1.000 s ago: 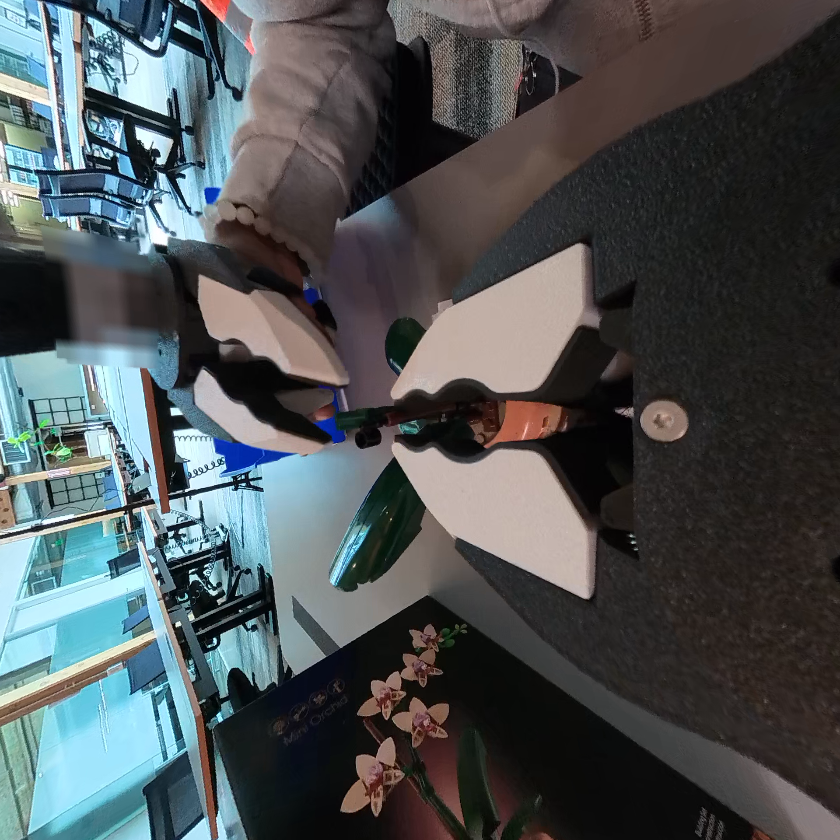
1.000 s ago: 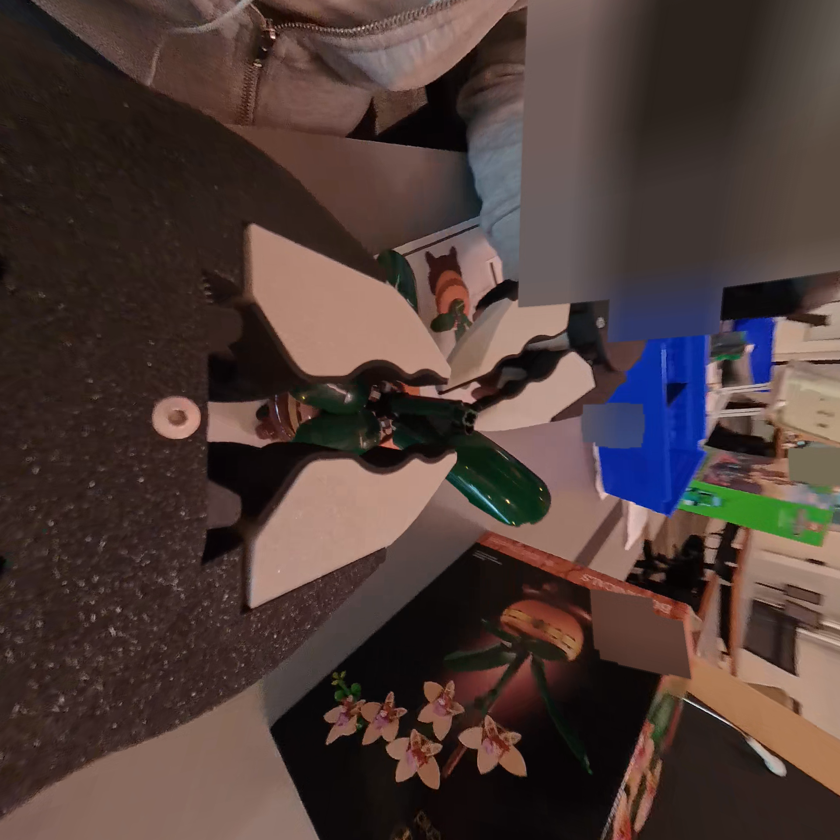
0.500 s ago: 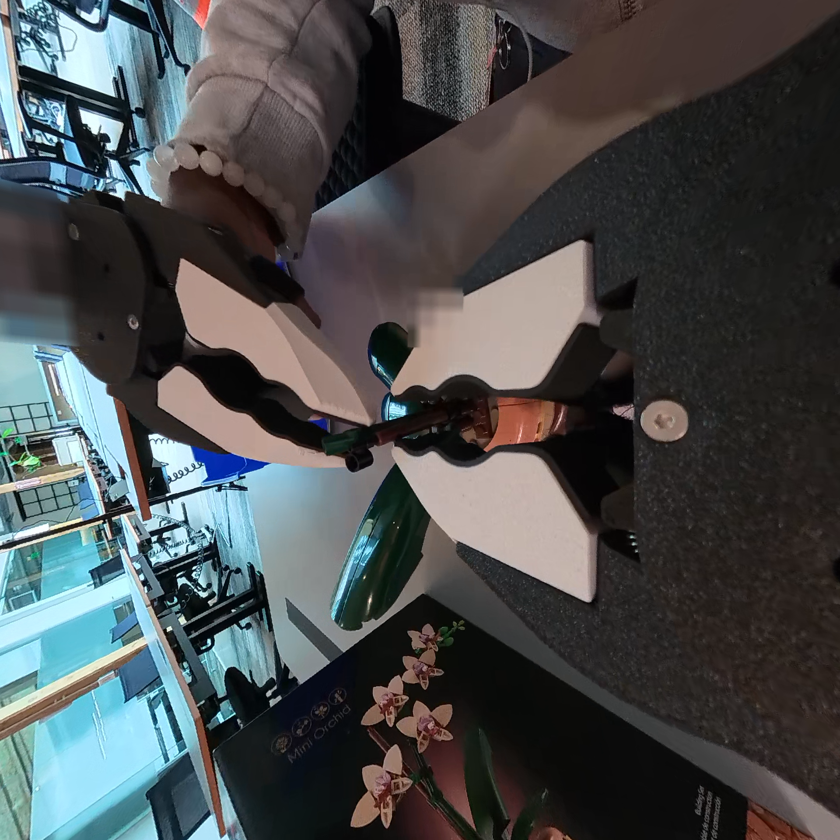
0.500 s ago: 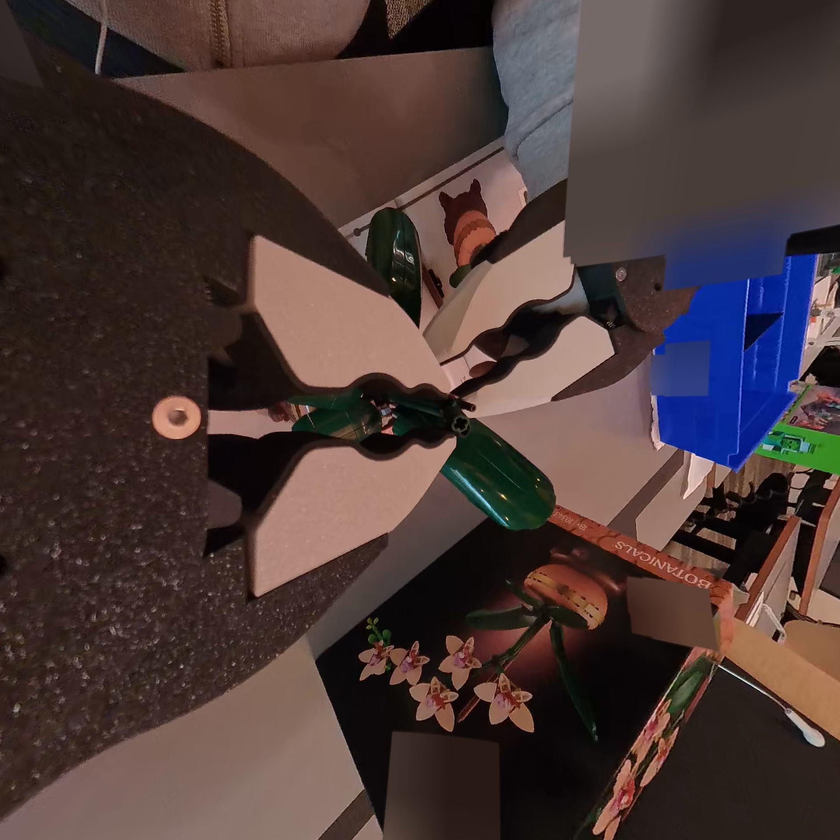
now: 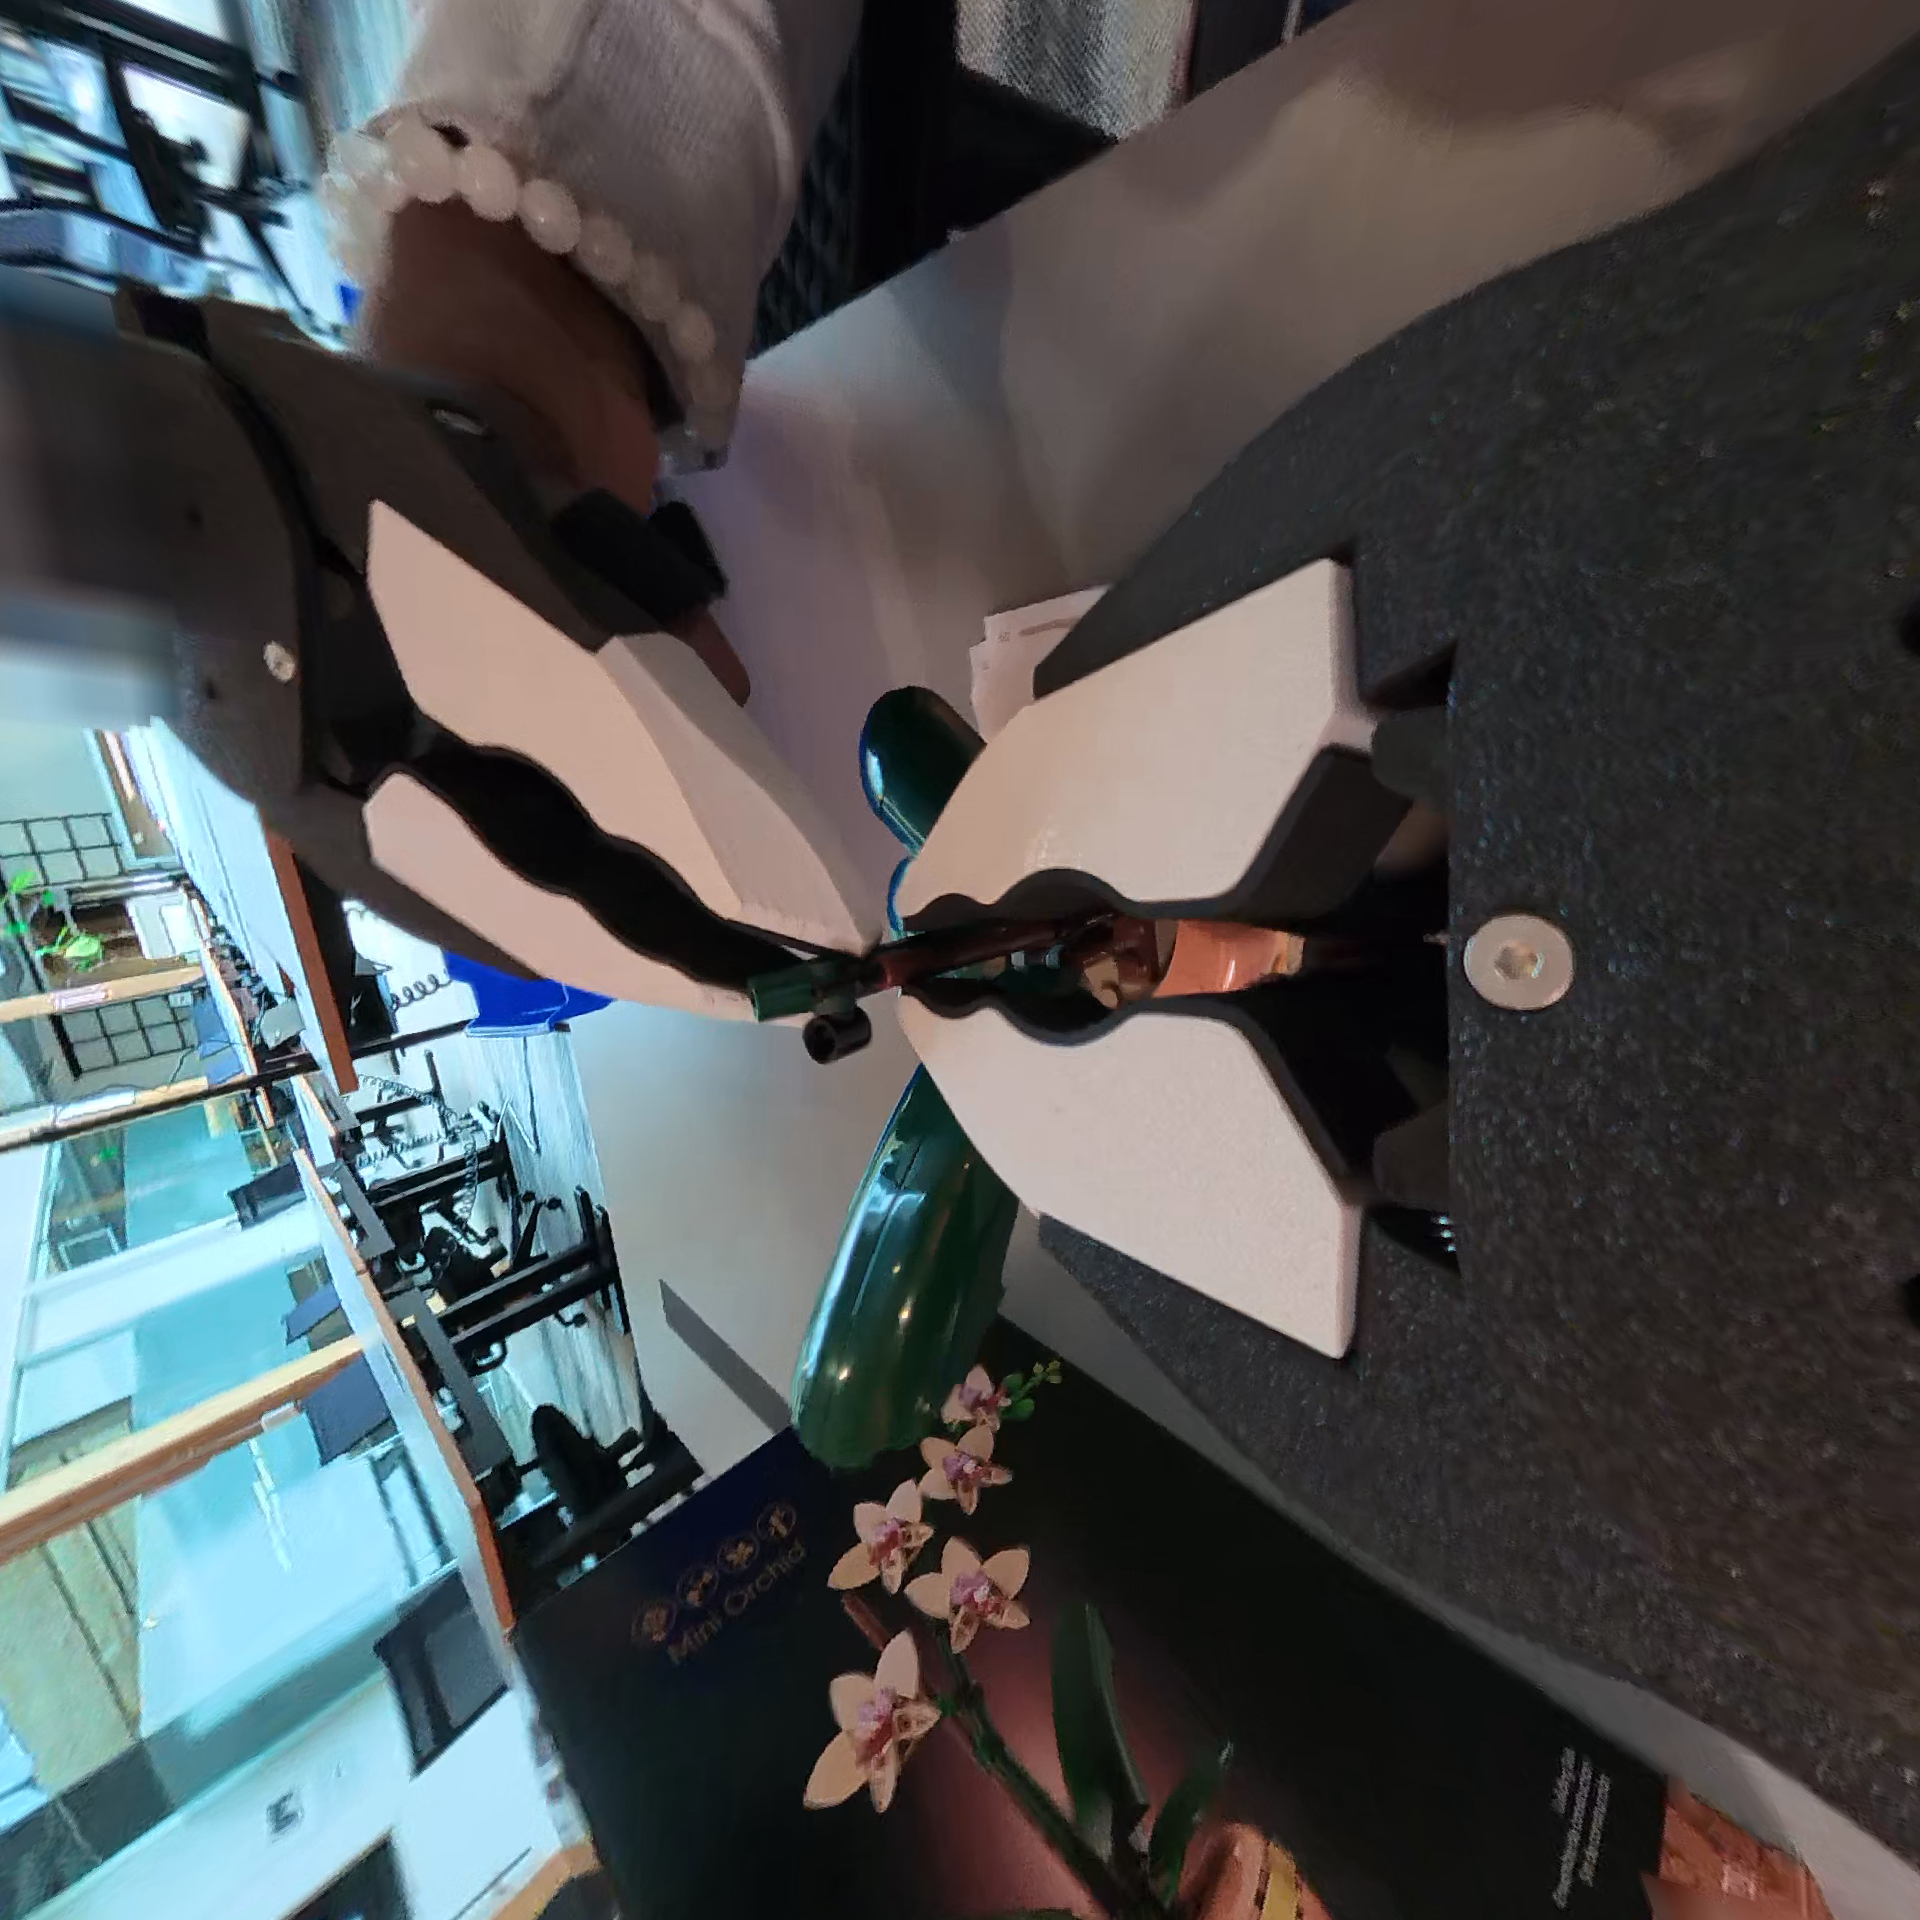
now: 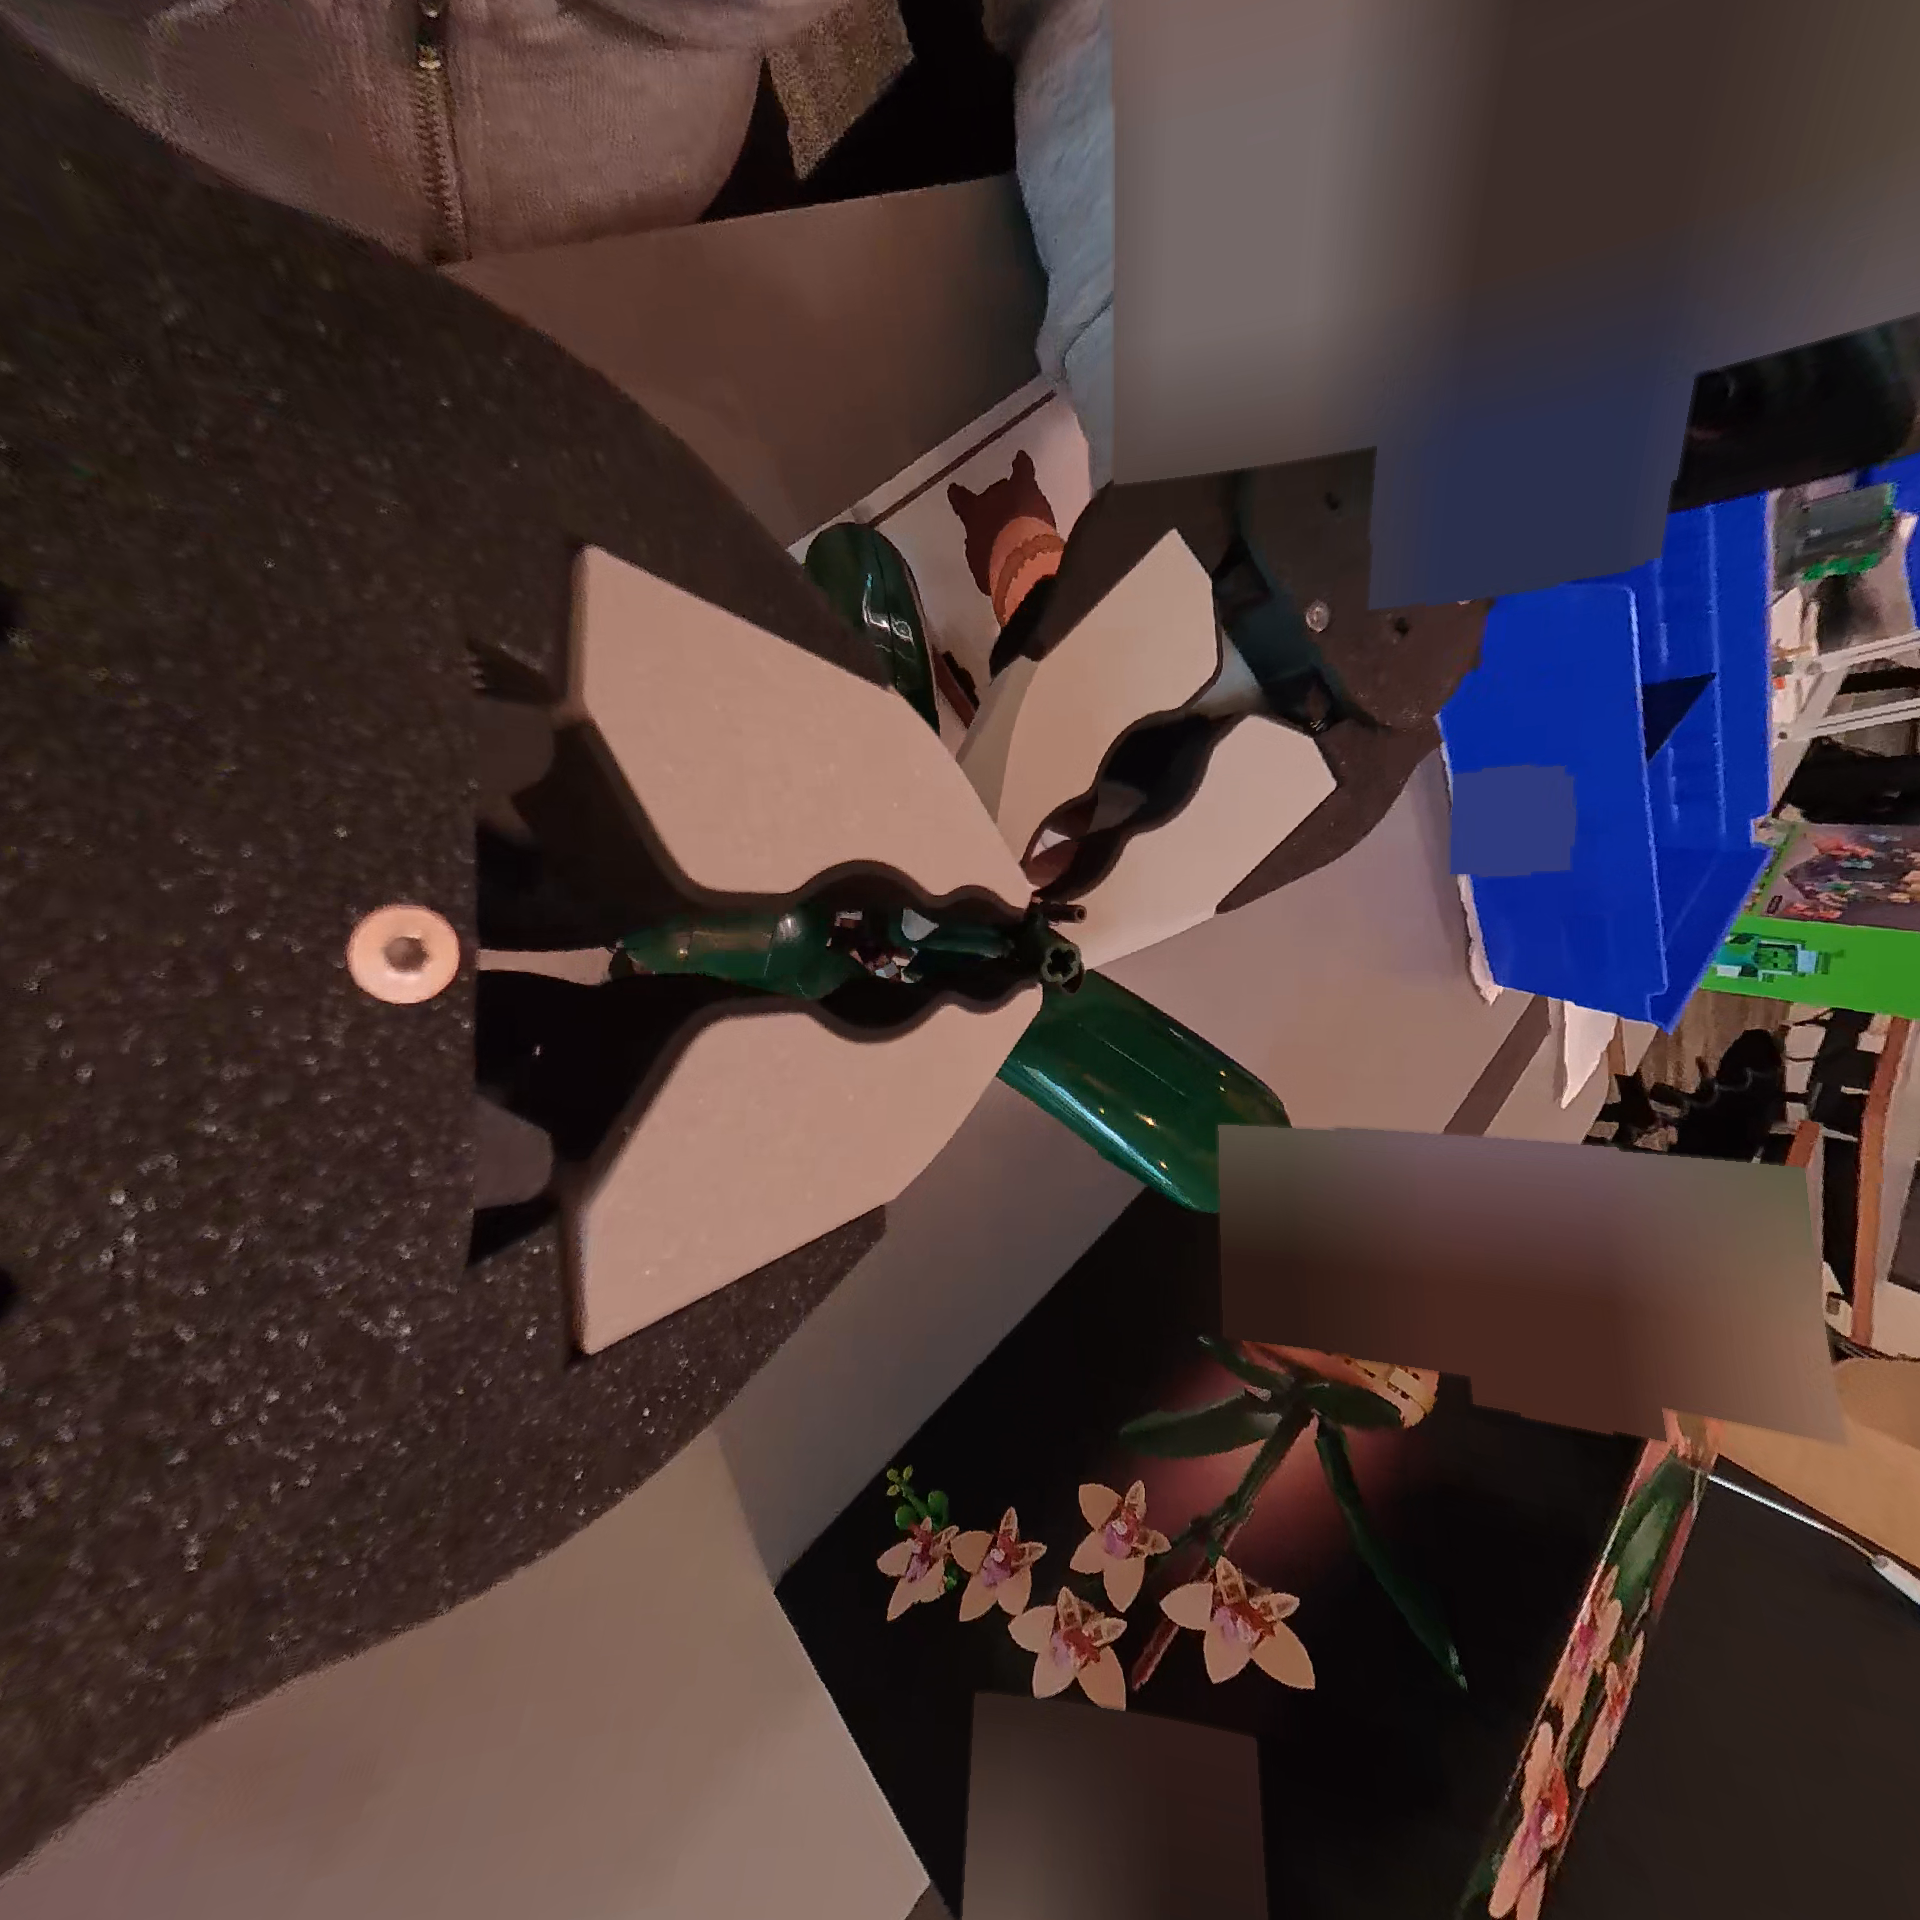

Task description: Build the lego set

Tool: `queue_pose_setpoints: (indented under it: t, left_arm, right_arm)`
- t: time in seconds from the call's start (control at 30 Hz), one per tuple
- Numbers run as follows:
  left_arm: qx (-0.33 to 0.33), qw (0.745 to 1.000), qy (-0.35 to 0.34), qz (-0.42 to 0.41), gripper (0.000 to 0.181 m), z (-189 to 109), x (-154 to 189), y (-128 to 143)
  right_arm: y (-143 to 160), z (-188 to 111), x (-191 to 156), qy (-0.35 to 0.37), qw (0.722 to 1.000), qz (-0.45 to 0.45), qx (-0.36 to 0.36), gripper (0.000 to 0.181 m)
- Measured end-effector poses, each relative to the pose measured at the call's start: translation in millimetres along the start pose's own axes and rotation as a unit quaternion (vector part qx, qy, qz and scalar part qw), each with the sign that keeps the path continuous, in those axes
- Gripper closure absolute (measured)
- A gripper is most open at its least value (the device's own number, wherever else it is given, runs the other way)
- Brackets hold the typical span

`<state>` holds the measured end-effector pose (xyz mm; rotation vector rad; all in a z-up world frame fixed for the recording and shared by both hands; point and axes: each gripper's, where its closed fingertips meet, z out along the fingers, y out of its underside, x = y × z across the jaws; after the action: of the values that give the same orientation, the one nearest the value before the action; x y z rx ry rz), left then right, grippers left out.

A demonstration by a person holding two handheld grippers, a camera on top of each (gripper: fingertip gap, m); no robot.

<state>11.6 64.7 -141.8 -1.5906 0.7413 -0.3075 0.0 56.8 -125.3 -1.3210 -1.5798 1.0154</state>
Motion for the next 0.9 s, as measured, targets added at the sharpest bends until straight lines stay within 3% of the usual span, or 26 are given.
queue_pose_setpoints:
  t: [0.27, 0.5, 0.57, 0.67, 0.7, 0.77, 0.9]
  left_arm:
    - [-0.008, 0.999, 0.003, -0.032, 0.175, -0.4, 1.5, 1.6]
    - [-0.017, 0.999, 0.000, -0.035, 0.174, -1.6, -0.4, 3.3]
    - [-0.013, 0.999, 0.011, -0.041, 0.175, -2.3, 1.1, 3.1]
    - [-0.016, 0.999, 0.009, -0.037, 0.175, 0.9, 3.4, 1.0]
    - [-0.018, 0.999, 0.009, -0.036, 0.175, 1.0, 3.8, 0.9]
    - [-0.016, 0.999, 0.010, -0.039, 0.175, -0.7, 1.7, 1.9]
    - [-0.009, 0.999, 0.014, -0.041, 0.175, -0.7, 2.1, 1.7]
  right_arm:
    - [-0.5, -0.5, -1.4, -0.004, 0.996, 0.053, 0.077, 0.177]
    - [-2.9, -1.4, -0.7, 0.003, 0.994, 0.054, 0.093, 0.181]
    - [-34.3, -24.2, 6.3, 0.001, 0.979, 0.082, 0.185, 0.181]
    - [-30.3, -32.4, 25.4, 0.085, 0.989, 0.005, 0.117, 0.181]
    - [-29.5, -31.2, 22.5, 0.082, 0.990, 0.002, 0.112, 0.181]
    - [-29.1, -26.7, 13.0, 0.063, 0.992, 0.024, 0.110, 0.163]
    - [-15.4, -12.8, -1.6, 0.047, 0.995, 0.035, 0.083, 0.162]
